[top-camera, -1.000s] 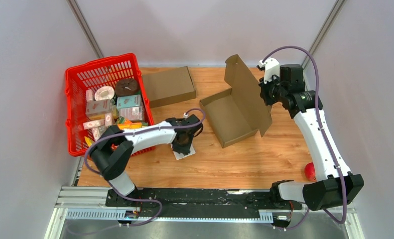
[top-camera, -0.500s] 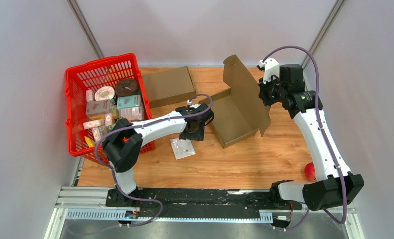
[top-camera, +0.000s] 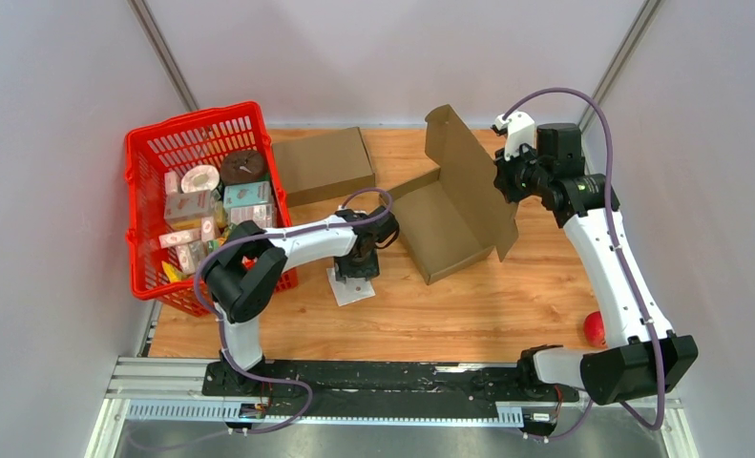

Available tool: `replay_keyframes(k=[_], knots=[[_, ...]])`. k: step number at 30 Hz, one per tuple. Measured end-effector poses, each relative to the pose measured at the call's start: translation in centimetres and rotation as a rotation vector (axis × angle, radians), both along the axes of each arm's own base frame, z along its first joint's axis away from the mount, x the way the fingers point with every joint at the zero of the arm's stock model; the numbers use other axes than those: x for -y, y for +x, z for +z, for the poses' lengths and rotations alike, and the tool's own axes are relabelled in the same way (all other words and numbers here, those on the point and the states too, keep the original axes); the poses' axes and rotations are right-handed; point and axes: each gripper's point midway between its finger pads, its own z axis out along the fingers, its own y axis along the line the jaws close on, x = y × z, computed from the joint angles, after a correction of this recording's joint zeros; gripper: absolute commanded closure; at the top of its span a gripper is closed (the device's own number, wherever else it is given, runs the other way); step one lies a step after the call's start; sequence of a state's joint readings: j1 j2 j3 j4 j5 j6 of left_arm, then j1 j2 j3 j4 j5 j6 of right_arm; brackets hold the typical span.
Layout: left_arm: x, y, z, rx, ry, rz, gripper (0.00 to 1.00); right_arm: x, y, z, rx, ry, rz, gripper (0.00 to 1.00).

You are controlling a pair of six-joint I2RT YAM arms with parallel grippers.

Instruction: Fold the paper box

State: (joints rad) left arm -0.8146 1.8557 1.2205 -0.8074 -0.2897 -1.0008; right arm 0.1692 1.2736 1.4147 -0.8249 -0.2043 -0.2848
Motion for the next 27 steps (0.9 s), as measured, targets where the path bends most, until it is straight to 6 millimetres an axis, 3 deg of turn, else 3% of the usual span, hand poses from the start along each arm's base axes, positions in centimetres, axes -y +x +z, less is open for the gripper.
replay_keyframes(k=[4,7,8,10,11,17,19,22,23,27], knots=[[0.1,0.0,-0.1,-0.010,-0.020,0.019,0.43,0.0,0.0,0.0,0.000,0.001,0.002,1.00],[0.3,0.0,-0.2,0.000,-0.043,0.033,0.56,-0.1,0.0,0.0,0.000,0.002,0.003,1.00],[0.4,0.0,-0.2,0.010,-0.059,0.039,0.65,-0.1,0.0,0.0,0.000,0.002,0.003,1.00],[0.2,0.1,-0.3,0.030,-0.067,0.044,0.70,-0.1,0.0,0.0,0.000,0.002,0.004,1.00],[0.1,0.1,-0.3,0.039,-0.067,0.047,0.78,-0.1,0.0,0.0,0.000,0.002,0.003,1.00],[-0.7,-0.2,-0.2,0.062,-0.065,0.046,0.98,-0.2,-0.1,0.0,0.000,0.003,0.008,1.00],[-0.7,-0.2,-0.1,0.068,-0.068,0.035,0.93,-0.3,-0.1,0.0,0.000,0.003,0.010,1.00],[-0.9,-0.5,0.1,0.072,-0.053,-0.008,0.70,-0.3,-0.1,0.0,0.000,0.003,0.010,1.00],[-1.0,-0.5,0.2,0.075,-0.047,-0.019,0.56,-0.3,-0.1,0.0,0.000,0.003,0.010,1.00],[-1.1,-0.6,1.0,0.072,-0.024,-0.055,0.34,-0.3,-0.1,0.0,0.000,0.003,0.011,1.00]])
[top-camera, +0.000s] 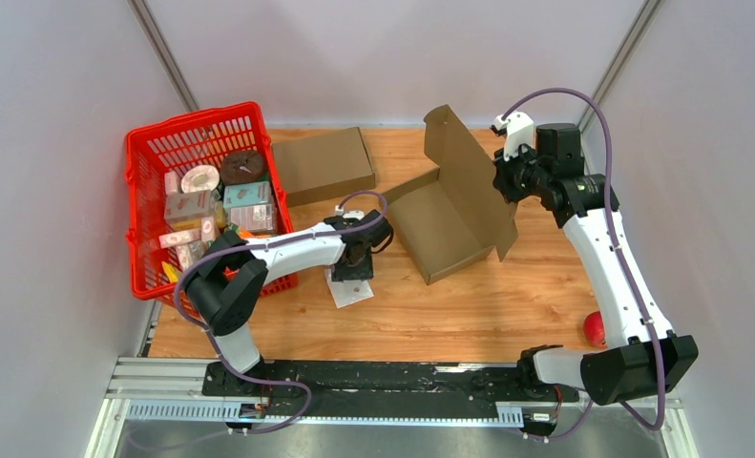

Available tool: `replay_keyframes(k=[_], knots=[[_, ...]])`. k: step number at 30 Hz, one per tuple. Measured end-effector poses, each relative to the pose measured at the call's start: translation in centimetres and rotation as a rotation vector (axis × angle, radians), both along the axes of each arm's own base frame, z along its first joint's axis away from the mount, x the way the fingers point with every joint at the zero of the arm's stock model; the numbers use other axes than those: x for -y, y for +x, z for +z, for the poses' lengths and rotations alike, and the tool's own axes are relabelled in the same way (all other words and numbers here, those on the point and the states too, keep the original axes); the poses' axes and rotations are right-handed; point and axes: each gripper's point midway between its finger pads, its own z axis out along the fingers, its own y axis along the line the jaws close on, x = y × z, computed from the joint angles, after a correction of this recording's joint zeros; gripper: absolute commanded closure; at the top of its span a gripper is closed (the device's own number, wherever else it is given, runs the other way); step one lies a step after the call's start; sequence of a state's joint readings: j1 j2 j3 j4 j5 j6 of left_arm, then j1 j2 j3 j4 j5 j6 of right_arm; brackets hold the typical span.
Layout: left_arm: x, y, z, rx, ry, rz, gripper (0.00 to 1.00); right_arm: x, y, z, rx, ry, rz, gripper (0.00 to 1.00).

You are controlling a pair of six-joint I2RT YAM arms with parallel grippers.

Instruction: Fold the paper box

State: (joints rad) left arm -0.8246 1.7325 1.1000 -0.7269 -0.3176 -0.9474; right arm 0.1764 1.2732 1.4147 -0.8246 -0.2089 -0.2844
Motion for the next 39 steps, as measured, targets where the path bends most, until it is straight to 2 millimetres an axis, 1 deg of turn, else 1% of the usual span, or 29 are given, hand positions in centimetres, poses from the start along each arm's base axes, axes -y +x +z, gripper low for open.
replay_keyframes(k=[1,2,6,8,10,12,15,19,22,23,25,26,29,30,32,34,36,37,39], knots=[[0.1,0.1,0.4,0.001,0.000,-0.006,0.21,0.0,0.0,0.0,0.000,0.000,0.000,1.00],[0.4,0.3,0.8,0.005,-0.004,-0.012,0.19,0.0,0.0,0.0,0.000,0.000,0.000,1.00],[1.8,1.7,2.6,0.039,-0.041,-0.010,0.19,-0.1,0.0,0.0,0.000,0.000,0.003,1.00],[2.4,2.2,3.0,0.042,-0.047,-0.010,0.18,-0.1,0.0,0.0,0.000,0.000,0.003,1.00],[3.0,2.5,2.7,0.028,-0.047,-0.012,0.18,-0.1,0.0,0.0,0.000,0.000,0.004,1.00],[3.4,2.5,1.8,0.006,-0.042,-0.013,0.18,-0.1,0.0,0.0,0.000,0.000,0.005,1.00],[3.1,1.9,0.5,-0.027,-0.032,-0.005,0.18,-0.1,-0.1,0.1,0.004,0.001,0.005,1.00],[2.2,1.1,-1.0,-0.053,-0.029,0.028,0.19,-0.1,-0.2,0.4,0.011,0.003,0.006,1.00],[2.1,1.0,-1.1,-0.050,-0.047,0.041,0.23,-0.1,-0.3,0.5,0.014,0.004,0.007,1.00],[2.1,1.0,-1.2,-0.048,-0.051,0.043,0.26,-0.1,-0.3,0.5,0.015,0.003,0.007,1.00],[2.0,1.0,-1.2,-0.043,-0.052,0.046,0.29,-0.1,-0.3,0.5,0.015,0.003,0.007,1.00],[1.9,1.0,-1.2,-0.040,-0.051,0.047,0.35,-0.1,-0.3,0.5,0.015,0.003,0.007,1.00],[1.4,0.9,-1.2,-0.025,-0.051,0.057,0.48,-0.1,-0.3,0.6,0.017,0.004,0.007,1.00],[1.2,0.8,-1.2,-0.018,-0.050,0.061,0.49,-0.1,-0.3,0.6,0.018,0.004,0.007,1.00],[0.7,0.8,-1.2,-0.004,-0.051,0.071,0.59,-0.1,-0.4,0.6,0.018,0.004,0.007,1.00],[0.4,0.7,-1.1,0.007,-0.051,0.075,0.73,-0.2,-0.4,0.6,0.018,0.004,0.008,1.00],[0.2,0.6,-1.1,0.012,-0.051,0.078,0.78,-0.2,-0.4,0.6,0.018,0.004,0.008,1.00],[0.1,0.6,-1.0,0.014,-0.050,0.077,0.84,-0.2,-0.4,0.6,0.018,0.004,0.008,1.00],[0.0,0.4,-0.9,0.012,-0.048,0.068,0.85,-0.2,-0.4,0.6,0.018,0.004,0.009,1.00]])
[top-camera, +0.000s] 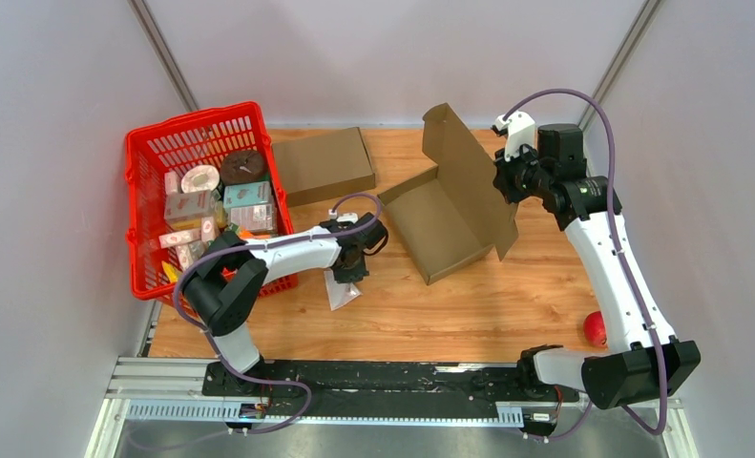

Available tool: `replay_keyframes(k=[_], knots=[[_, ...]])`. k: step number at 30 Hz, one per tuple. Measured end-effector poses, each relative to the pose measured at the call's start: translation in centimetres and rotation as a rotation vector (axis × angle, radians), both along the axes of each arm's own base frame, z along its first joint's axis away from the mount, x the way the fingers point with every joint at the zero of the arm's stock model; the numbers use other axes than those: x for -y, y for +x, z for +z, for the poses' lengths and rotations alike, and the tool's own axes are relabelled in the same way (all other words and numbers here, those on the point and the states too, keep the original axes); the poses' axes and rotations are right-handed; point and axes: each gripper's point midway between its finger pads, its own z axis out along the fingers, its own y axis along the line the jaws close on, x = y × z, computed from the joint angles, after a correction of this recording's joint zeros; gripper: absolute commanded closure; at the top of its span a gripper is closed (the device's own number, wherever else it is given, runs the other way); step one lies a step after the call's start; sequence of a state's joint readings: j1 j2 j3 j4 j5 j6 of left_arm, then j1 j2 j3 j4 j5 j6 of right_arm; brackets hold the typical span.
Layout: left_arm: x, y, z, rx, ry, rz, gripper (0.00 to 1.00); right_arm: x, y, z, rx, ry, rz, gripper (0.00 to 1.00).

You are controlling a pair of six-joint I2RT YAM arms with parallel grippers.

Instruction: Fold the paper box

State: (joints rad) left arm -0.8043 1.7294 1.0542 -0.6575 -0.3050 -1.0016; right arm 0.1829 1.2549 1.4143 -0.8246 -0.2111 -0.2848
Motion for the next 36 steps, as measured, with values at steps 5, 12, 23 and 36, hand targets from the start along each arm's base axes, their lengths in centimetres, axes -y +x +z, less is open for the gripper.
replay_keyframes(k=[5,12,23,36], knots=[[0.9,0.4,2.5,0.013,-0.020,-0.087,0.86,-0.3,-0.1,0.0,0.001,0.002,0.015,1.00],[9.9,6.0,15.0,0.252,-0.314,-0.275,0.81,-1.6,-0.5,-0.1,-0.002,0.016,0.093,1.00],[14.7,10.8,17.1,0.343,-0.387,-0.554,0.22,-3.4,-1.6,-0.7,-0.039,0.003,0.278,1.00],[3.9,15.2,27.3,0.779,-0.261,-0.680,0.17,-4.6,-4.8,-0.8,-0.139,0.032,0.496,1.00]])
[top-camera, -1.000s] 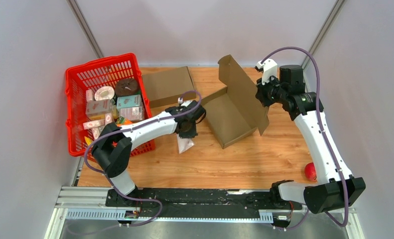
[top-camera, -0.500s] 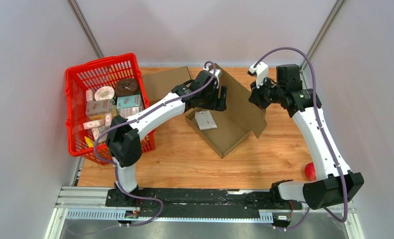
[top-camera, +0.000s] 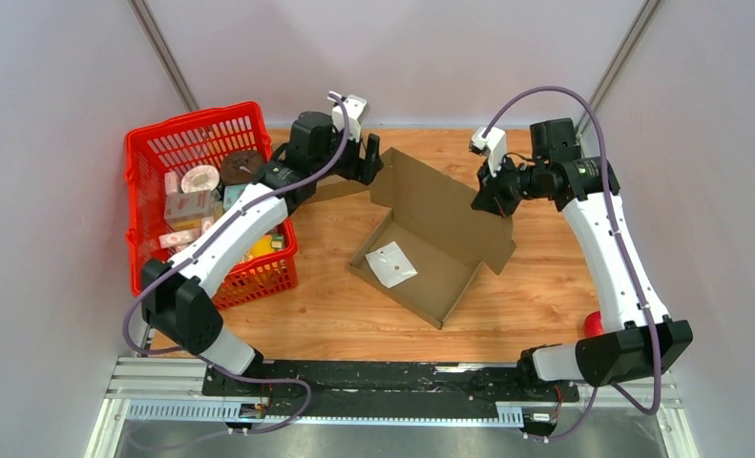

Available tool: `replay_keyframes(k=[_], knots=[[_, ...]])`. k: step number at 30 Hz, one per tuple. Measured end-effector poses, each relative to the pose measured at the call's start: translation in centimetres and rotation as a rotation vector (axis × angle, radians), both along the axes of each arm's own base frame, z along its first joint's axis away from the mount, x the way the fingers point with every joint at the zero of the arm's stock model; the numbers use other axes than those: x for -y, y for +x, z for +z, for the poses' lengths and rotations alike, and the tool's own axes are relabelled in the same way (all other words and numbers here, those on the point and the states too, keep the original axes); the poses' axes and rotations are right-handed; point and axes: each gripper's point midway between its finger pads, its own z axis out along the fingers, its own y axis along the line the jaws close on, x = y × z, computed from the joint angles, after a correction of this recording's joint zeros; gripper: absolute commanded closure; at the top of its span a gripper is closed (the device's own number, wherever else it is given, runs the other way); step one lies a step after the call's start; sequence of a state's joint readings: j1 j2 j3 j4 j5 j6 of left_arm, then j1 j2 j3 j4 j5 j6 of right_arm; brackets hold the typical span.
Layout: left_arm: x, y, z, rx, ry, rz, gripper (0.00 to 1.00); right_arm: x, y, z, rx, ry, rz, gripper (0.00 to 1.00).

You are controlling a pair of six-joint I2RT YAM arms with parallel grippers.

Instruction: Fold the paper box

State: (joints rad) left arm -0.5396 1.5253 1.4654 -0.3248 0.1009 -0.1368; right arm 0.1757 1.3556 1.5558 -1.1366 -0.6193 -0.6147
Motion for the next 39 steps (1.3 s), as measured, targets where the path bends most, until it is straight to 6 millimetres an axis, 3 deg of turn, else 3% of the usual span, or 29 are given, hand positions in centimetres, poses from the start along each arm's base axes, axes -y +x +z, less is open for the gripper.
replay_keyframes(k=[3,8,11,14,15,17,18,22,24,30,35,39], knots=[[1.2,0.5,-1.8,0.009,0.033,-0.090,0.17,-0.2,-0.2,-0.3,-0.014,0.004,0.023,1.00],[3.7,0.3,-7.3,-0.068,0.088,-0.290,0.25,-0.5,-0.1,-0.5,-0.019,0.010,0.042,1.00],[4.2,-0.3,-8.7,-0.090,0.100,-0.352,0.42,-0.4,0.1,-0.5,-0.011,0.004,0.038,1.00],[4.3,-0.3,-8.7,-0.079,0.099,-0.365,0.60,0.0,0.9,-0.5,0.018,-0.014,0.013,0.94],[4.3,-0.2,-8.7,-0.074,0.097,-0.360,0.75,0.1,1.1,-0.5,0.023,-0.017,0.001,0.90],[4.1,0.1,-8.9,-0.067,0.095,-0.331,0.87,0.3,1.7,-0.5,0.048,-0.022,-0.031,0.82],[4.0,0.3,-9.1,-0.062,0.093,-0.317,0.93,0.4,1.8,-0.6,0.049,-0.019,-0.055,0.71],[3.7,0.2,-9.5,-0.035,0.070,-0.278,0.96,0.9,3.1,-0.2,0.072,0.001,-0.208,0.50],[3.3,-0.1,-9.5,-0.020,0.068,-0.264,0.96,1.5,3.8,0.2,0.075,0.018,-0.310,0.44],[2.5,-0.6,-9.3,0.016,0.073,-0.243,0.96,3.3,4.0,0.2,0.063,0.063,-0.519,0.36],[2.5,-0.9,-8.9,0.048,0.074,-0.261,0.97,4.8,3.2,-1.6,0.045,0.059,-0.564,0.35],[2.5,-0.9,-9.0,0.068,0.081,-0.273,0.97,7.1,3.7,-2.6,0.038,0.082,-0.599,0.34]])
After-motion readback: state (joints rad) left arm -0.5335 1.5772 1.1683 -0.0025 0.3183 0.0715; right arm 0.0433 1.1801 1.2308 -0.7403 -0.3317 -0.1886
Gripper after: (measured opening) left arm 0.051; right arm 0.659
